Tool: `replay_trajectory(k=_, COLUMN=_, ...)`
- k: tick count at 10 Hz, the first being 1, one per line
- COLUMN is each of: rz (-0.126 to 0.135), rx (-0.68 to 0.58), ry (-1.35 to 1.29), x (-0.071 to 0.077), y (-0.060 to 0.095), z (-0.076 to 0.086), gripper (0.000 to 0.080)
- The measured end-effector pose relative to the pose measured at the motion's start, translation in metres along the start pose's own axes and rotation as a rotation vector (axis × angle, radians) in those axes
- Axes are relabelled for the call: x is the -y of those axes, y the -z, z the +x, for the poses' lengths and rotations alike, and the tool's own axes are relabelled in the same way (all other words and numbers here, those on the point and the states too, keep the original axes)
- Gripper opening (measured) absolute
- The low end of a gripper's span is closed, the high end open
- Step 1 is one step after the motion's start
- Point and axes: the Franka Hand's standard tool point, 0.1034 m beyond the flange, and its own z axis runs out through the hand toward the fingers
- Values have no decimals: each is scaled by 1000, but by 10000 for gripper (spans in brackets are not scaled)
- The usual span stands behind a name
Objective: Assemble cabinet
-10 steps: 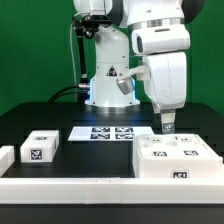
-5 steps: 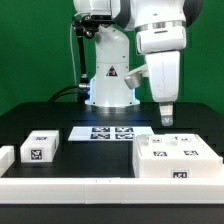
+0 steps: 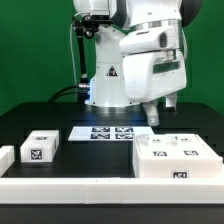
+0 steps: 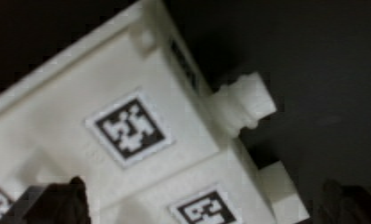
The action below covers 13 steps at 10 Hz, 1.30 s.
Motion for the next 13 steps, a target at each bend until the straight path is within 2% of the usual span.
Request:
replay_trajectory(k=2, rz=-12, rx=-25, ry=-197, x=15, y=-5, z=-7, gripper=649)
replay_trajectory(k=3, rz=-3, rx=-54, ry=-351, x=24, y=-11, z=-8, gripper=649)
replay_trajectory(k=4, rz=20, rx=-66, ry=-449, x=21, y=-13, z=-9, gripper=649)
replay_trajectory(k=5, rz=19, rx=-68, ry=-462, x=22, y=-12, z=-7, gripper=649)
replay_trajectory(k=8, rz=36, rx=-38, ry=-707, x=29, y=-12, z=-9, gripper=649)
replay_trajectory(k=9, rz=32, rx=-21, ry=-801, x=33, y=-11, z=-6, gripper=649)
replay_trajectory(k=10, rz=11, rx=-33, ry=-793, x=29, y=-8, z=-4, gripper=649)
replay_trajectory(k=11, rz=-14, rx=-56, ry=-781, x=15, y=-5, z=-11, gripper=649)
replay_trajectory(k=13, rz=-14, rx=-55, ry=-779, x=16, y=-6, z=-11, gripper=649)
